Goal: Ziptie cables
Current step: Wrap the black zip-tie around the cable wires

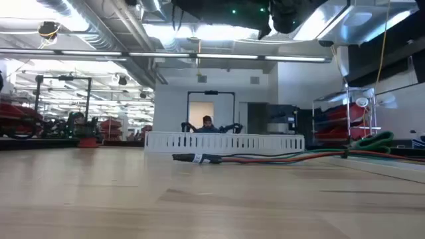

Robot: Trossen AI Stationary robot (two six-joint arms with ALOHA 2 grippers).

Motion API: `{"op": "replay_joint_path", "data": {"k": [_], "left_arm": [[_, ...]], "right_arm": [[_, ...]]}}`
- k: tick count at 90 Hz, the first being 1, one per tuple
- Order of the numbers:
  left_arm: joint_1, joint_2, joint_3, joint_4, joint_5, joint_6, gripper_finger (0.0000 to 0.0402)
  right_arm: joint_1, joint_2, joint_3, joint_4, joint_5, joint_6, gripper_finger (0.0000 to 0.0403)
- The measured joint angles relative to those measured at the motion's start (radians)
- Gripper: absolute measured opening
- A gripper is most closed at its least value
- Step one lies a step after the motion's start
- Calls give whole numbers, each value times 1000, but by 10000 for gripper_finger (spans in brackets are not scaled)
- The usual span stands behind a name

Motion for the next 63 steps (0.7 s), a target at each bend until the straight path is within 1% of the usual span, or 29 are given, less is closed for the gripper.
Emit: {"op": "replay_joint_path", "data": {"k": [10, 22, 37, 47, 56, 63], "left_arm": [[-19, -29, 0, -24, 4, 34, 0], [-33, -49, 0, -52, 30, 58, 0], [-34, -39, 0, -98, 40, 80, 0], [-34, -39, 0, -135, 40, 104, 0], [-34, -38, 0, -233, 40, 84, 0], [-34, -37, 0, -320, 40, 48, 0]], "right_arm": [[1, -7, -1, -35, 0, 33, 0], [0, -15, 0, -100, 1, 161, 0], [0, -18, 64, -319, -14, 316, 0], [0, -14, 72, -430, -4, 340, 0], [0, -11, 52, -501, 10, 340, 0], [0, -11, 20, -511, 29, 340, 0]]}}
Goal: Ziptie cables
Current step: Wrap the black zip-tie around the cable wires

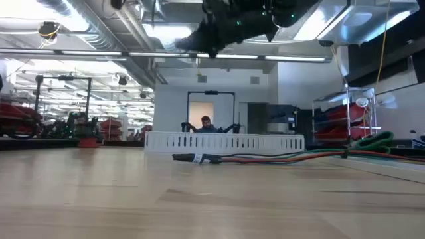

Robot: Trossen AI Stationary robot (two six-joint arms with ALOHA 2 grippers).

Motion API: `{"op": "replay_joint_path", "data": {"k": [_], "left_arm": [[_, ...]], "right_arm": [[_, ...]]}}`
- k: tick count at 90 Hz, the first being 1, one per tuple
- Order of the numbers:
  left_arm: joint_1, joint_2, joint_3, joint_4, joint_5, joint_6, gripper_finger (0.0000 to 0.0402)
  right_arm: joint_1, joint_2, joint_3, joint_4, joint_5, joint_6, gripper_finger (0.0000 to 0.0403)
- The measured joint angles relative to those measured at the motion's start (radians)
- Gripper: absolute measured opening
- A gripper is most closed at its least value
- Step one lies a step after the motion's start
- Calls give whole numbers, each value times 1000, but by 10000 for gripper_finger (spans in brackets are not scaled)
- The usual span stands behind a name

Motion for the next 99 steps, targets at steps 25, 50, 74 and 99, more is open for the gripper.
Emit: {"op": "replay_joint_path", "data": {"k": [25, 50, 74, 99], "left_arm": [[1, 8, 0, -156, -12, -57, 0], [1, 11, 0, -155, -15, 24, 0], [1, 12, 0, -163, -15, 54, 0], [0, 12, 0, -168, -47, 38, 0]], "right_arm": [[0, 22, -105, -34, 23, 86, 0], [0, 23, -106, -9, 75, 250, 7], [-46, 1, -107, -37, 79, 409, 109], [-139, -165, -105, -54, -169, 487, 169]]}}
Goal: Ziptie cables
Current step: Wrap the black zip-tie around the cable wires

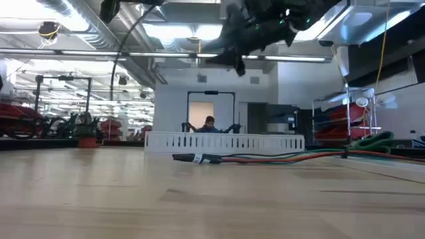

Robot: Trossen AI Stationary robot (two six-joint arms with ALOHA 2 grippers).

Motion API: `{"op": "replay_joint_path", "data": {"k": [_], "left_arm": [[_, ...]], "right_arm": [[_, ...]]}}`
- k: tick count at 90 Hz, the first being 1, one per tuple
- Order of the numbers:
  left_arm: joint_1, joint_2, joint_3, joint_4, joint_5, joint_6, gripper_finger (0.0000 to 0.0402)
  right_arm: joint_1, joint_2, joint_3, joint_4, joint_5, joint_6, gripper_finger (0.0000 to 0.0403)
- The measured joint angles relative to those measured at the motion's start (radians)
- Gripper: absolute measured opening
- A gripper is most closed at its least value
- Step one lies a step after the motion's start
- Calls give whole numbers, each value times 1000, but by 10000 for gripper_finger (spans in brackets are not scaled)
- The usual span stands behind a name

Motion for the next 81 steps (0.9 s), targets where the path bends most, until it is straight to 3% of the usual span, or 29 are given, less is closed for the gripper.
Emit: {"op": "replay_joint_path", "data": {"k": [10, 18, 32, 41, 60, 81], "left_arm": [[0, 0, 0, 6, -43, 40, 0], [1, 0, 0, 43, -46, 99, 0], [0, 0, 0, 144, -45, 234, 0], [0, 0, 0, 214, -45, 333, 0], [0, 0, 0, 358, 7, 460, 0], [0, 12, 0, 403, 26, 539, 0]], "right_arm": [[35, -16, 1, -2, -137, 43, 170], [92, -14, -3, -35, -167, 38, 170], [201, 5, -54, 14, -45, 40, 170], [227, 13, -115, 179, 52, 152, 170], [215, 14, -236, 566, 63, 452, 170], [238, 31, -235, 578, 75, 533, 170]]}}
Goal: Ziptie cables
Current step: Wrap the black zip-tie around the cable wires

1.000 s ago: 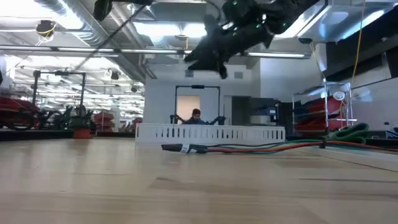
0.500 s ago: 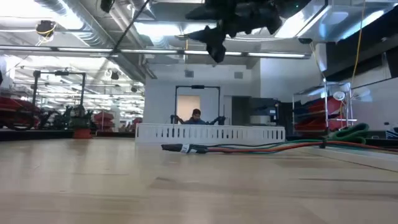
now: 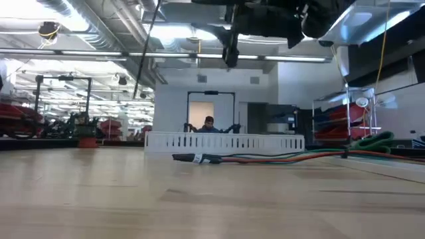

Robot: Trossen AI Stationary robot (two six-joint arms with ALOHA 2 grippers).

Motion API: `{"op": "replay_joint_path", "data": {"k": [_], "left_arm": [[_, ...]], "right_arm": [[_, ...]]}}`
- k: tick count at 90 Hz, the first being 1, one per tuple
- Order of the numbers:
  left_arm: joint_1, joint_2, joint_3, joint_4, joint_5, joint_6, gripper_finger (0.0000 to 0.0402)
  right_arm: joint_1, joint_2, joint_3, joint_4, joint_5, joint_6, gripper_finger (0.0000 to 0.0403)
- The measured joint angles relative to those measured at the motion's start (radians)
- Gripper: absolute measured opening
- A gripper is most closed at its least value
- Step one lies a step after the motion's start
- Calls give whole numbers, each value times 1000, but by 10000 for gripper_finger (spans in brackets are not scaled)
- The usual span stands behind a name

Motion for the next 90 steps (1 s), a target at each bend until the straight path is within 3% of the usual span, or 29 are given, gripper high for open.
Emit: {"op": "replay_joint_path", "data": {"k": [34, 65, 75, 90], "left_arm": [[1, 12, 0, 6, 4, 35, 0], [1, 13, 0, 26, 4, 33, 0], [1, 13, 0, 50, 8, 82, 0], [-2, 12, 0, 84, 94, 233, 0]], "right_arm": [[-1, 56, 0, 15, 64, -49, 170], [-1, 56, 0, 303, 19, -131, 170], [-2, 56, 0, 250, 1, 13, 169], [0, 56, -1, 100, -71, 322, 169]]}}
